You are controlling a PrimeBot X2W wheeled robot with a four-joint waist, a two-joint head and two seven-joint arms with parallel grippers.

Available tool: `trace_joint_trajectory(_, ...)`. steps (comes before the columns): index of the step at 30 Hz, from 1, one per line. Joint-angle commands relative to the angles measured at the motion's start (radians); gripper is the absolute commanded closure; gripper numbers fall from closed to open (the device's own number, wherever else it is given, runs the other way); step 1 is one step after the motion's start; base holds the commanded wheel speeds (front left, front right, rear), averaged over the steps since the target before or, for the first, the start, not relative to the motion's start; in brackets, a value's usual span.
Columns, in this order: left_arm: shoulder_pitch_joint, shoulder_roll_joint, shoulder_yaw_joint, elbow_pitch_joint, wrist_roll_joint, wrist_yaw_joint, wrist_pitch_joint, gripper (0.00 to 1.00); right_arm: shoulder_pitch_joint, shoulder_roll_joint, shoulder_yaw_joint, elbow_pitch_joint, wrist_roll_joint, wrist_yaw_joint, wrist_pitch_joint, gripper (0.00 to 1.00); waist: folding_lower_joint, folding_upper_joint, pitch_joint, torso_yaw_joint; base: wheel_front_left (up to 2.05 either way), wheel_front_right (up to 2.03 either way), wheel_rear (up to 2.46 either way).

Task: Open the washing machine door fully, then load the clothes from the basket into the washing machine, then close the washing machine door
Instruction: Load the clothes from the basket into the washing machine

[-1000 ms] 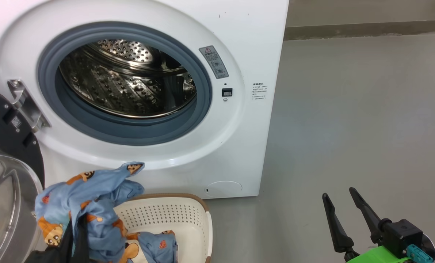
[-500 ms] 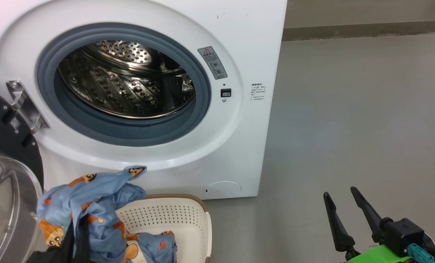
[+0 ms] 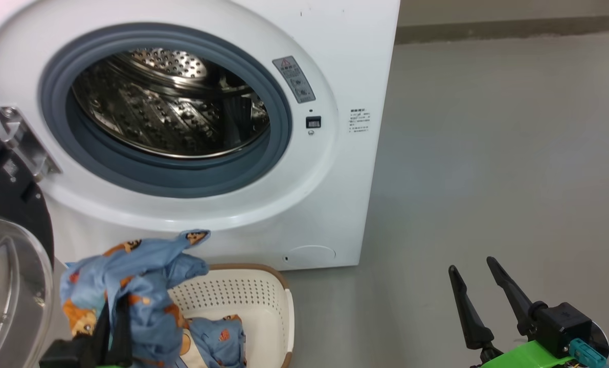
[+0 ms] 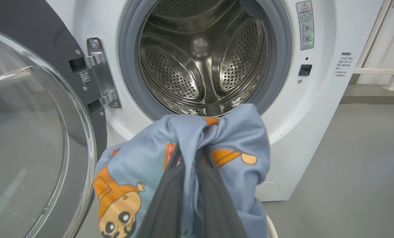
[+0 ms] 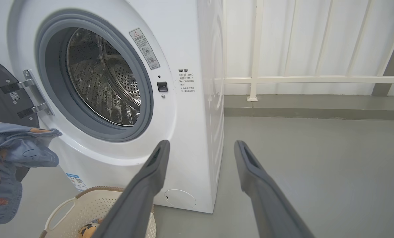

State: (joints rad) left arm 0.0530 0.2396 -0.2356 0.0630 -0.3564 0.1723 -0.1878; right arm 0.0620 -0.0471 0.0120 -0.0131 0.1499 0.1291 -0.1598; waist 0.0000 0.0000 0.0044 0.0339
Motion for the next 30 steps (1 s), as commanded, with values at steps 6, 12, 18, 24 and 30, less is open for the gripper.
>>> trace_joint_trajectory(6,-0.157,-0.002,0.026,0.054,-0.029,-0.041,-0.023,1.00,-0.061,-0.003,0.042,-0.055,-0.007,0.002,0.003,0.00,0.0000,0.0000,0.080,-0.027,0.00,0.00,0.00)
trace_joint_trajectory(12,-0.323,-0.012,0.022,0.177,-0.052,-0.096,-0.032,1.00,-0.115,-0.003,0.060,-0.075,-0.009,0.002,-0.002,0.00,0.0000,0.0000,0.188,-0.049,0.00,0.00,0.00)
trace_joint_trajectory(18,-0.552,-0.013,0.016,0.330,-0.071,-0.161,-0.018,1.00,-0.178,-0.003,0.068,-0.086,-0.012,0.002,-0.014,0.00,0.0000,0.0000,0.313,-0.072,0.00,0.00,0.00)
trace_joint_trajectory(24,-0.785,0.011,0.034,0.488,-0.115,-0.236,0.015,1.00,-0.245,-0.003,0.081,-0.076,0.003,0.002,-0.044,0.00,0.0000,0.0000,0.429,-0.124,0.00,0.00,0.00)
trace_joint_trajectory(30,-1.017,0.103,0.039,0.647,-0.149,-0.281,0.144,1.00,-0.314,-0.003,0.100,-0.043,0.044,0.002,-0.083,0.00,0.0000,0.0000,0.544,-0.205,0.00,0.00,0.00)
